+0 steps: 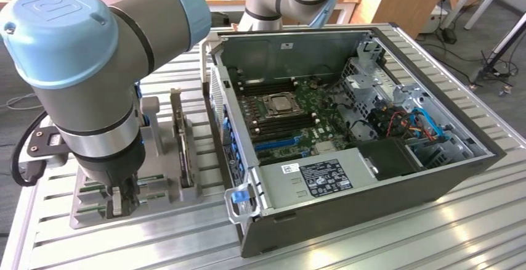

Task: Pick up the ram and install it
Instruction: 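Pick up the ram and move it above insertion slot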

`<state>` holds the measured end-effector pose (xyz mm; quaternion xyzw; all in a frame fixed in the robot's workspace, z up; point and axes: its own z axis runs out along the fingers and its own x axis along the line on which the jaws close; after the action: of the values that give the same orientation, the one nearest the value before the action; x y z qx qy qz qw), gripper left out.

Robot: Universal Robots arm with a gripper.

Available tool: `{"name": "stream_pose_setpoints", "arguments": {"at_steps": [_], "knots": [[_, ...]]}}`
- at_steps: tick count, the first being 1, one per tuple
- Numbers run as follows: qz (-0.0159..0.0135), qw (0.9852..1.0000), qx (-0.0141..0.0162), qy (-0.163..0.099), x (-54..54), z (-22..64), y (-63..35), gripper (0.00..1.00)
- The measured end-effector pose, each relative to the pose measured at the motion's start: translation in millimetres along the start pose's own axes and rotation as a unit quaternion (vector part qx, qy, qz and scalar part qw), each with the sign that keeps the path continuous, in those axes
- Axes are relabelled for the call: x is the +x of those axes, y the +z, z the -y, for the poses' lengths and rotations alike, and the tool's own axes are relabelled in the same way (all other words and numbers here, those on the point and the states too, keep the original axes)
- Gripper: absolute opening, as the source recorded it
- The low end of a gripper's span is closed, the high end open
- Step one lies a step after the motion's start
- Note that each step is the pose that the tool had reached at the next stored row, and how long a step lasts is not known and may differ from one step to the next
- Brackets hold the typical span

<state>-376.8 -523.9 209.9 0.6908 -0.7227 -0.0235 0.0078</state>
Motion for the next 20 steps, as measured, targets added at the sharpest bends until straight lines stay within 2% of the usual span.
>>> {"name": "stream_pose_setpoints", "arguments": {"at_steps": [20], "knots": [[0.0001,1.0,0.0001,0.0,-3.1,0.1,5.2,0.3]]}}
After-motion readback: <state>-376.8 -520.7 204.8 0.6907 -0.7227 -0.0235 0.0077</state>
